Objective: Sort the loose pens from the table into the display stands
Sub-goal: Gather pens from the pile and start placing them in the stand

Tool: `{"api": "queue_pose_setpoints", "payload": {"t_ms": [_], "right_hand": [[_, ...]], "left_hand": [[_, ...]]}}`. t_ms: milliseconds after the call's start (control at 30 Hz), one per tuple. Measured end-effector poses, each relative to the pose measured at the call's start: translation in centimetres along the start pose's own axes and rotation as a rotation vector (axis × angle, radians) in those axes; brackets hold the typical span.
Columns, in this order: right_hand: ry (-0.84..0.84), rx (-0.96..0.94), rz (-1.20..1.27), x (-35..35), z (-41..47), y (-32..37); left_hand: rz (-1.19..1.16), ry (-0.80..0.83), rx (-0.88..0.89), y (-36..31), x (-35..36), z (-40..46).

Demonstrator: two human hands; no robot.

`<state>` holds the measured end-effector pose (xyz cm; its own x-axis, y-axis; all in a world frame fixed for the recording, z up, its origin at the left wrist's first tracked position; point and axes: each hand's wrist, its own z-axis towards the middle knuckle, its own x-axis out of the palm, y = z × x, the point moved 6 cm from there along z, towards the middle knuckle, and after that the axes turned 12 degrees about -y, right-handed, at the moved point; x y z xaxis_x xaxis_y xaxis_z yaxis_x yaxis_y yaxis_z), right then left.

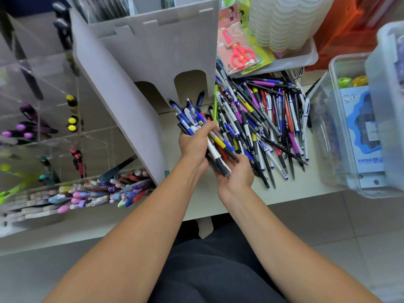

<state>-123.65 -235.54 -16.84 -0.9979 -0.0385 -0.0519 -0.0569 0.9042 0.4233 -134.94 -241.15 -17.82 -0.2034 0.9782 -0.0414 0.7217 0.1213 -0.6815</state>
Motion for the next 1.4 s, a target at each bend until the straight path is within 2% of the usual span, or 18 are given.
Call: {"api": "queue_pose_setpoints", "payload": {"t_ms": [100, 200, 267, 367, 467, 567, 633, 733, 867, 1067, 1133, 1267, 1400], "right_hand": [[0.011, -0.038, -0.077, 1.3, -0.1, 0.1], [0.156, -0.06, -0.124, 1.7, -0.5, 0.4], [0.225, -0.105, -0.273, 1.0, -0.4, 1.4], [0.287, -0.411, -0.536, 1.1, 0.0, 5.6], [0.525, -0.762, -0.734, 5.2, -1.5, 9.4], [0.717, -0.944, -0.839, 9.3, -3.2, 10.7], [0.76, -0.979, -0.912, 10.9, -3.5, 10.8], [0.798, -0.92, -0.916, 11.4, -3.5, 10.5], [0.744, -1.035, -1.068, 10.5, -3.2, 9.6], [0.758, -0.934, -0.961, 9.0, -4.2, 10.0], [0.782, -0.951, -0.961, 8.7, -4.9, 10.1], [0.664, -0.987, -0.529, 7.5, -7.1, 13.4], [0.724, -1.02, -0.411, 6.8, -11.6, 13.8]], "left_hand": [[-0.006, 0.008, 0.044, -0.6, -0.2, -0.6], [-0.025, 0.006, 0.07, -1.8, -0.4, -0.8], [-0.023, 0.039, 0.082, -2.7, -0.6, -0.7], [0.141, 0.157, 0.177, -3.6, -1.0, -0.7], [0.4, 0.309, 0.301, -4.1, -1.0, -1.0], [0.519, 0.424, 0.331, -4.0, -1.0, -1.6], [0.569, 0.516, 0.33, -3.6, -0.8, -2.0], [0.612, 0.592, 0.311, -3.2, -0.8, -2.6], [0.589, 0.638, 0.228, -3.2, -0.9, -3.5], [0.573, 0.645, 0.096, -3.8, -0.8, -4.4], [0.562, 0.633, 0.079, -4.6, -0.7, -4.8], [0.408, 0.589, 0.086, -7.5, -0.9, -7.2], [0.253, 0.625, 0.19, -11.7, -2.0, -10.5]]}}
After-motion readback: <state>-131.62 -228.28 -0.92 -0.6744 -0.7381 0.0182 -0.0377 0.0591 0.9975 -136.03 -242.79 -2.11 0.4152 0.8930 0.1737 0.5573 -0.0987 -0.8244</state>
